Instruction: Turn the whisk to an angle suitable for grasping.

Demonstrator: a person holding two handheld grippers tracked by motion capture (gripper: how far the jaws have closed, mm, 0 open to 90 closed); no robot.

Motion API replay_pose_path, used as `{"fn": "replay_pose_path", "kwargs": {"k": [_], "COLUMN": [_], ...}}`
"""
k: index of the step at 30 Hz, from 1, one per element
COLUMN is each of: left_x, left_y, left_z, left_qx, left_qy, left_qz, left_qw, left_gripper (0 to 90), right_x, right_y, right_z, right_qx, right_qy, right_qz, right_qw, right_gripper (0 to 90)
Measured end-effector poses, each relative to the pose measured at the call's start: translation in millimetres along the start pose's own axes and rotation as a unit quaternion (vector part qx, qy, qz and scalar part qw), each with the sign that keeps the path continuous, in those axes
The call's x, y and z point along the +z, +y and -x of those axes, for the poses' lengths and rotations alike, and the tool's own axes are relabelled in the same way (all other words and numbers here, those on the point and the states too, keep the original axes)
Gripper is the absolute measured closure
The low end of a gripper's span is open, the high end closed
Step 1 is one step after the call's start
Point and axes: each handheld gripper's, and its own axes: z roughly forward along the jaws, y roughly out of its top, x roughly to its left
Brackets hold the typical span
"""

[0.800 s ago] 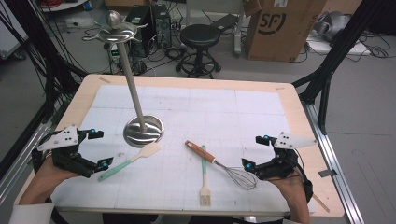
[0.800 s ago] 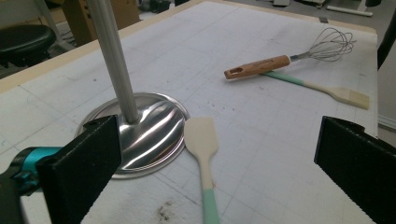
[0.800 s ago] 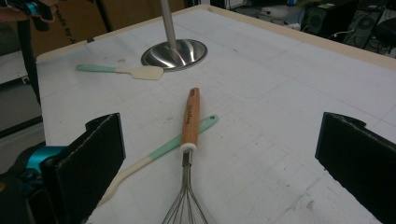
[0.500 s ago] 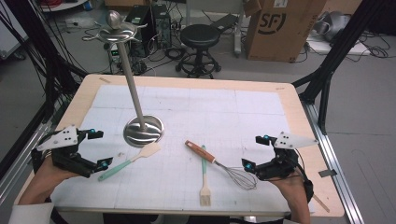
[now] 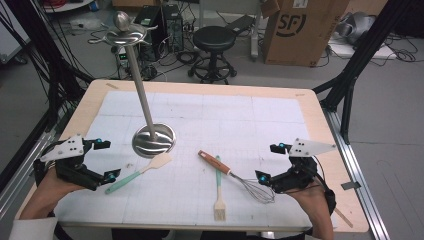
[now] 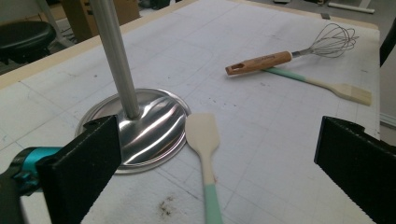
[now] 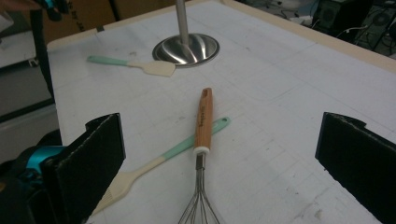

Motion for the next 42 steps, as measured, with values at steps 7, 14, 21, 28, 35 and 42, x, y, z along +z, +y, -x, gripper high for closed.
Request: {"fn": "replay_pose_path", "kwargs": {"k": [7, 14, 21, 28, 35, 42], "left_x": [-0.1, -0.9, -0.7, 0.0, 0.7, 1.4], "left_y": [0.1, 0.2, 0.1, -0.1, -0.3, -0.5], "left_z": [1.1, 0.1, 0.6, 0.5, 0.6, 1.5], "left_qx": [0.001, 0.002, 0.002, 0.003, 0.002, 0.004], "left_qy": [0.0, 0.001, -0.001, -0.002, -0.002, -0.002], "left_qz": [-0.002, -0.001, -0.001, -0.006, -0.006, -0.01], "left_qw": [1.0, 1.0, 1.0, 1.0, 1.0, 0.9999], "left_gripper": [1.7, 1.6, 1.7, 1.7, 1.7, 1.6], "right_x": [3.3, 11.0, 24.9, 43.8, 63.7, 80.7], "right_y": [14.9, 35.4, 53.2, 64.1, 72.1, 69.1], "right_z": [-2.3, -0.9, 2.8, 7.3, 10.5, 11.1], "right_qx": [-0.017, -0.036, -0.058, -0.069, -0.08, -0.077], "right_qy": [0.017, 0.032, 0.038, 0.049, 0.052, 0.056], "right_qz": [-0.037, -0.08, -0.119, -0.151, -0.181, -0.209], "right_qw": [0.999, 0.9956, 0.9904, 0.9849, 0.9789, 0.9733], "right_gripper": [0.0, 0.0, 0.0, 0.0, 0.0, 0.0]}}
